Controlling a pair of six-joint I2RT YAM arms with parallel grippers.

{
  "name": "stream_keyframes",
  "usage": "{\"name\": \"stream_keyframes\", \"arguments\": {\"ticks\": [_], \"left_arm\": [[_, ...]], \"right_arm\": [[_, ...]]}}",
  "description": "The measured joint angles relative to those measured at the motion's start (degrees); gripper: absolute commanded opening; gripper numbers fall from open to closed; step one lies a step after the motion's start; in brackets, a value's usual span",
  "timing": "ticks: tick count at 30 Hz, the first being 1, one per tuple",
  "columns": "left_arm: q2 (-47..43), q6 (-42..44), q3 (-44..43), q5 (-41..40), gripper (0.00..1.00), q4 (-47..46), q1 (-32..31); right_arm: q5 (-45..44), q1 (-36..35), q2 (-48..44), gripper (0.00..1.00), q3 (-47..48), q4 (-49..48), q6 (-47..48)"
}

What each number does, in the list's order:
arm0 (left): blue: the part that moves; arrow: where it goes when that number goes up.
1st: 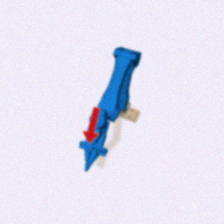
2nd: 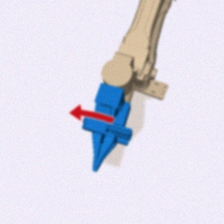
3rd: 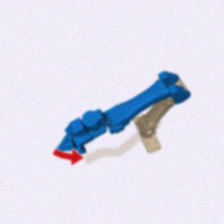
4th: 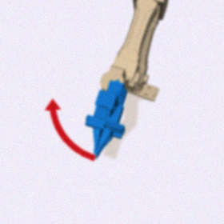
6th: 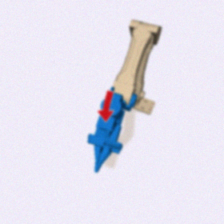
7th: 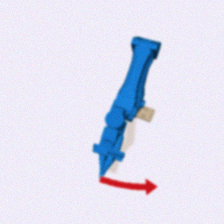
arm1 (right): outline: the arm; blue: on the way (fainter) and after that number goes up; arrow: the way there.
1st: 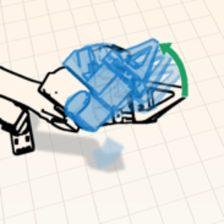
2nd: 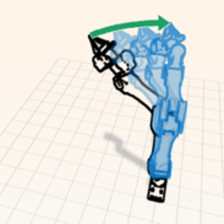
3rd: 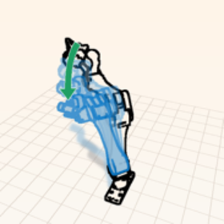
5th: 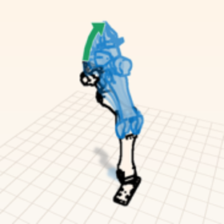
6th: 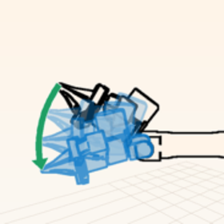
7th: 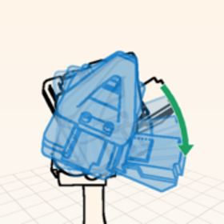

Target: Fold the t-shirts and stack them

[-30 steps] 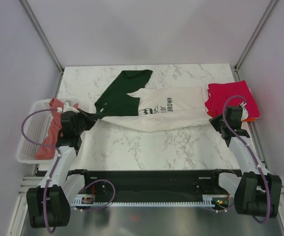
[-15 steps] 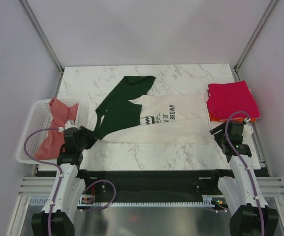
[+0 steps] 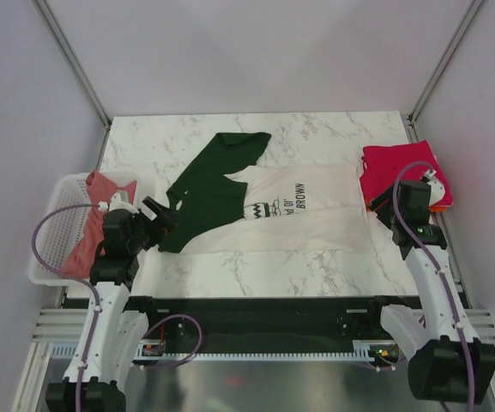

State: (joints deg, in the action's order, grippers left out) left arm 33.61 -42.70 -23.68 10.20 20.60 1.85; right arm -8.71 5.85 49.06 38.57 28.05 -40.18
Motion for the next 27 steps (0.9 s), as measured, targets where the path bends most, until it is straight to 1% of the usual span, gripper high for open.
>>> {"name": "stream_keyframes", "arguments": {"ticks": [5,8,10,13,14,18,23,27], "left_arm": [[11.7,1.4,-14.3,0.9,1.0,-0.7,-1.2],[19.1,1.9,-20.5,0.8,0.99,-2.2,-3.0],[25.4,2.2,-24.9,1.0,0.94,-3.1,-4.6],[37.5,3.0,-33.6,1.3,0.86,-4.2,-6.8],[40.7,3.1,-36.0,1.5,0.82,-4.9,-7.3],[56.6,4.1,-48.7,2.4,0.81,-5.4,-10.0],[71.5,4.4,-62.0,4.0,0.79,-6.3,-11.3],[81.0,4.4,-70.1,5.9,0.78,-6.4,-11.6]], "right_arm": [[-0.9,-6.1,10.7,0.7,7.9,-2.8,2.8],[-1.6,-10.3,16.6,0.68,12.0,-4.8,4.4],[-1.8,-11.9,20.1,0.67,14.4,-5.8,5.4],[-2.3,-12.7,26.0,0.6,18.6,-7.0,6.8],[-2.5,-12.8,28.3,0.6,20.2,-7.3,7.4],[-4.3,-12.8,37.5,0.56,27.3,-7.6,9.5],[-7.3,-12.8,47.4,0.53,35.9,-7.3,11.5],[-10.5,-12.8,56.2,0.51,43.7,-6.3,12.5]]}}
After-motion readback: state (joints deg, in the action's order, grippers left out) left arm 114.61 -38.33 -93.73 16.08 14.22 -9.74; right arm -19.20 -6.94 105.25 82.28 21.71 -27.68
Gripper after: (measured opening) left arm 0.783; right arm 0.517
